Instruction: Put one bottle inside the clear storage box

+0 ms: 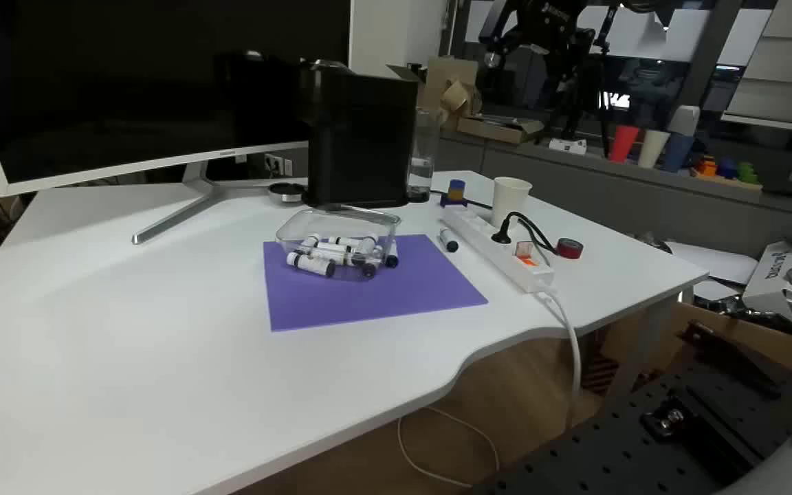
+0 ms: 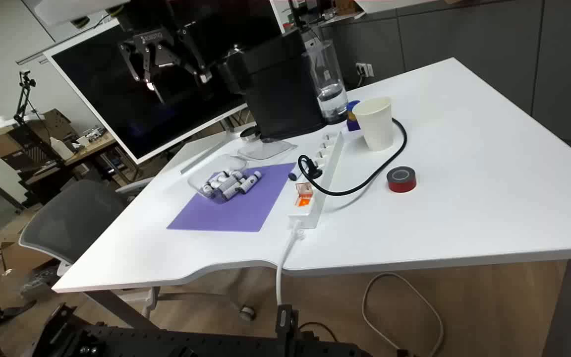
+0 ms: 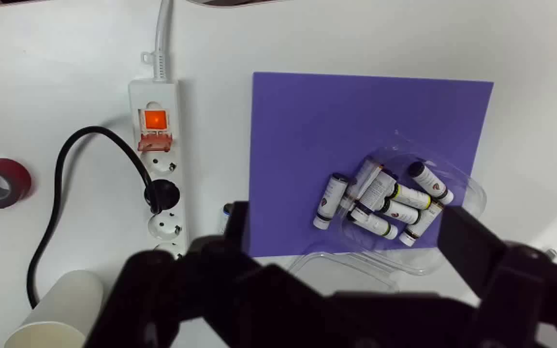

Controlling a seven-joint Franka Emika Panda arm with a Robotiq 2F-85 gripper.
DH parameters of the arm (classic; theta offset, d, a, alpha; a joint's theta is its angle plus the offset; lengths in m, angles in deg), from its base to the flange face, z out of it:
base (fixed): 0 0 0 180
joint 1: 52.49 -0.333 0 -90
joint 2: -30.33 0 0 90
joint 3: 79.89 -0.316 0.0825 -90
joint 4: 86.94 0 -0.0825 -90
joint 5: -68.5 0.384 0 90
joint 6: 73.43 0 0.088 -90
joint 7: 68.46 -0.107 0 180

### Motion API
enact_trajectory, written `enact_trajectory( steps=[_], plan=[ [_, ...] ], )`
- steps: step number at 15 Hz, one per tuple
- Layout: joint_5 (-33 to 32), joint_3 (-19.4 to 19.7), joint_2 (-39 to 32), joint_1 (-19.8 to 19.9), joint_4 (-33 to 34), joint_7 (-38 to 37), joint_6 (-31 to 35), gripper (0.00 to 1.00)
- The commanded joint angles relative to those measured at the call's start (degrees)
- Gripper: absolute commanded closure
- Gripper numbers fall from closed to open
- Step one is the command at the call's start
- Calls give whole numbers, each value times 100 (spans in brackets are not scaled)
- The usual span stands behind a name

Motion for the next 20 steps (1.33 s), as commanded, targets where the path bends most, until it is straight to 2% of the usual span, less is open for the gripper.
enact_trajectory(
  steps=[1,11,12,17,20],
  plan=[
    [42,-126,-15,130,9,31,-9,0],
    [42,-126,-14,130,9,32,-5,0],
    [26,-158,-80,124,42,31,181,0],
    [-101,-272,-1056,224,579,-208,1128,0],
    [-82,-328,-1868,303,1153,-290,1090,0]
  ],
)
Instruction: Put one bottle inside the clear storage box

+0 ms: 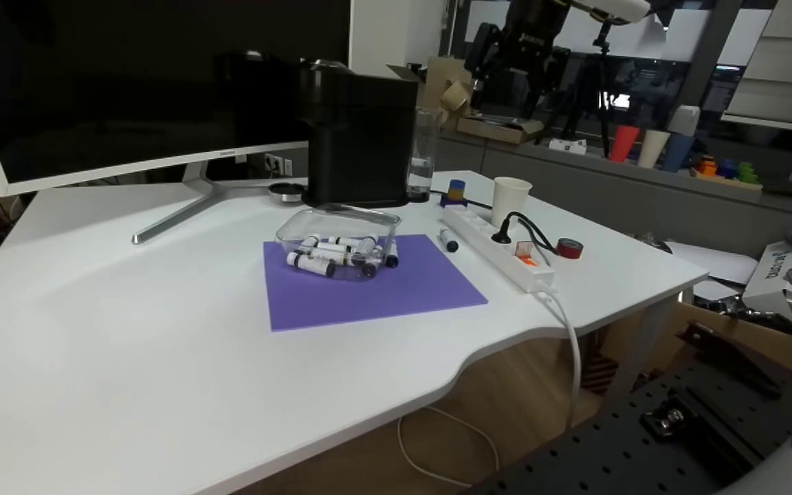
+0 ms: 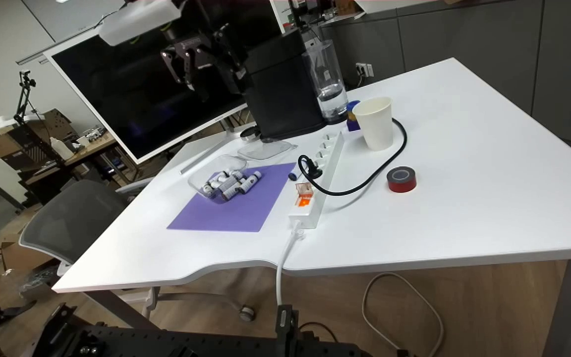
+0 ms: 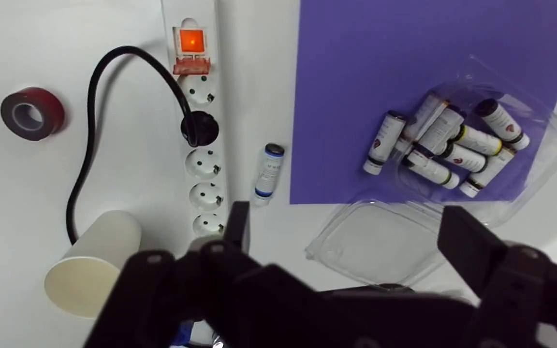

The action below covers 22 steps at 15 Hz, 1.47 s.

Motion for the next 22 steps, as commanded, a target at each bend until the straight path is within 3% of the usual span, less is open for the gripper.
enact_trajectory(
  steps=[1,11,15,16,22],
  plan=[
    [-64,-140,-1099,159,934,-269,-217,0],
    [-181,-472,-3124,391,2766,-851,-1478,0],
    [-206,-523,-3574,350,2996,-1232,-1514,0],
    [-183,-614,-3356,430,2720,-862,-1421,0],
    [-327,-659,-3645,412,2813,-840,-1344,0]
  ],
)
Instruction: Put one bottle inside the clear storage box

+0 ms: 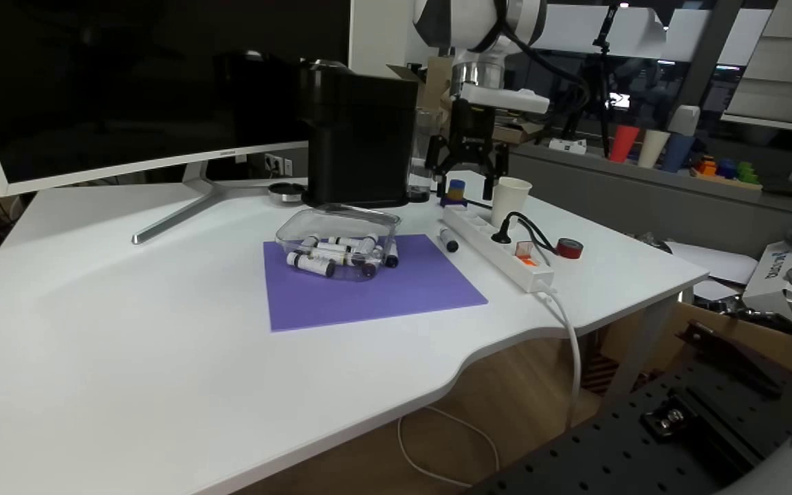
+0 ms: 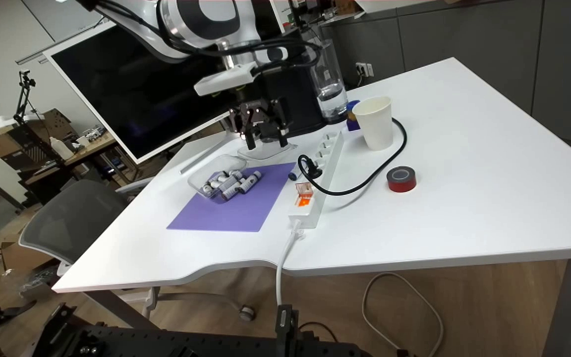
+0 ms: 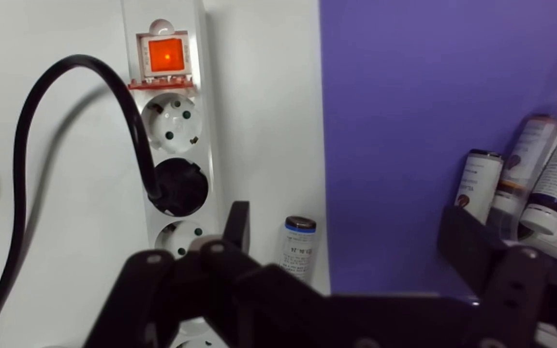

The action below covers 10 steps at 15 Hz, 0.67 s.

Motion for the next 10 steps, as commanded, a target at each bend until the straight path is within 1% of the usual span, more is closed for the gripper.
enact_trajectory(
  steps=[1,3,7,10],
  plan=[
    [-244,-116,-244,85,96,12,92,0],
    [-299,-169,-434,115,136,129,231,0],
    [-518,-207,-804,131,170,340,904,0],
    [-562,-294,-1002,204,183,533,1406,0]
  ],
)
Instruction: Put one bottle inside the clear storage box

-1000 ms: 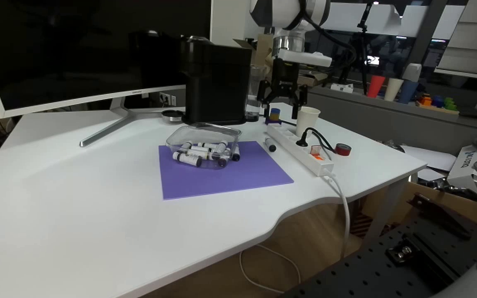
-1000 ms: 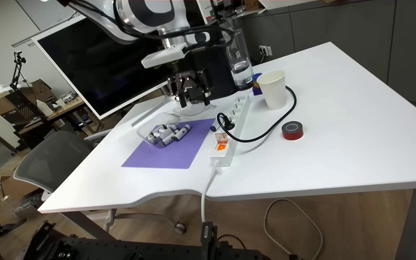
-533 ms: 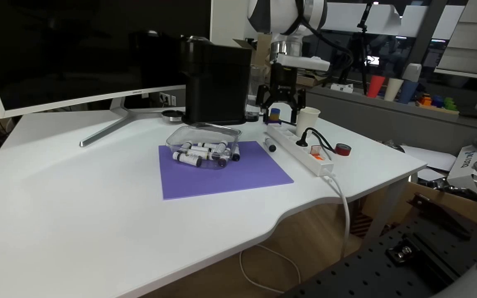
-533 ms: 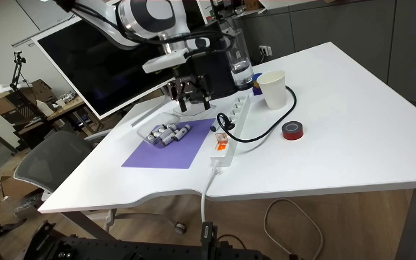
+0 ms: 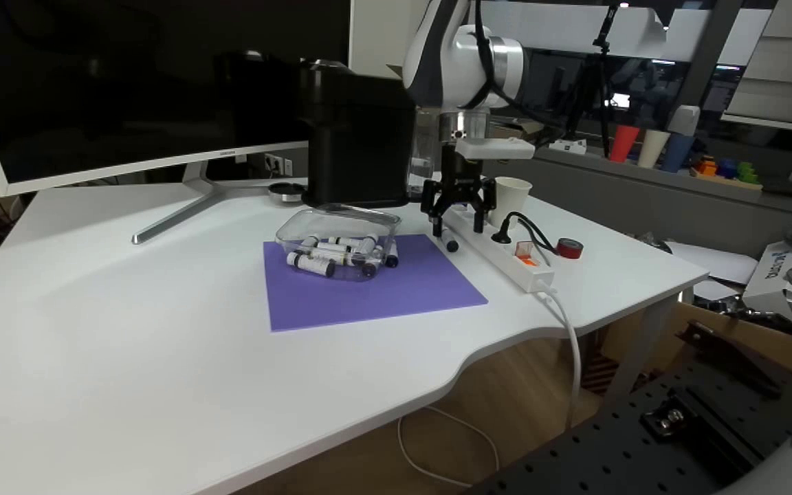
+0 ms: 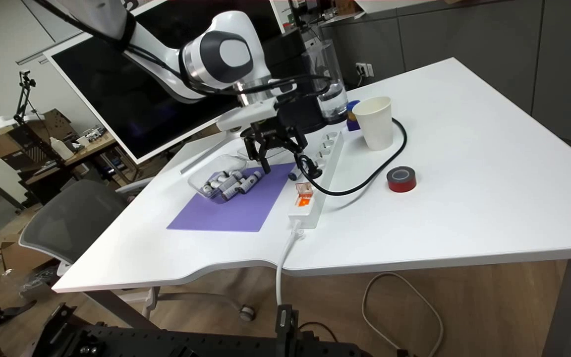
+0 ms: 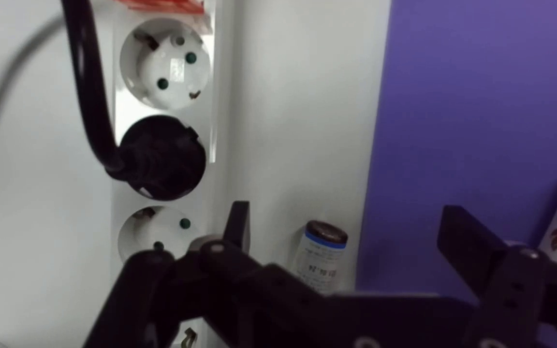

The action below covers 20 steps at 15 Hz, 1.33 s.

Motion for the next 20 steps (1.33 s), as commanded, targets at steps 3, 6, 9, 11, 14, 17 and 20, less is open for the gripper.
enact_trajectory(
  steps=[3,6,9,11,14,17,20],
  plan=[
    [-108,-276,-265,262,145,327,616,0],
    [-66,-387,-321,367,176,432,730,0],
    [-22,-463,-342,469,200,496,768,28],
    [-21,-486,-347,516,214,507,779,37],
    [-19,-504,-368,571,252,523,773,61],
    [-25,-499,-375,597,262,517,764,81],
    [-2,-514,-273,621,187,521,784,96]
  ],
)
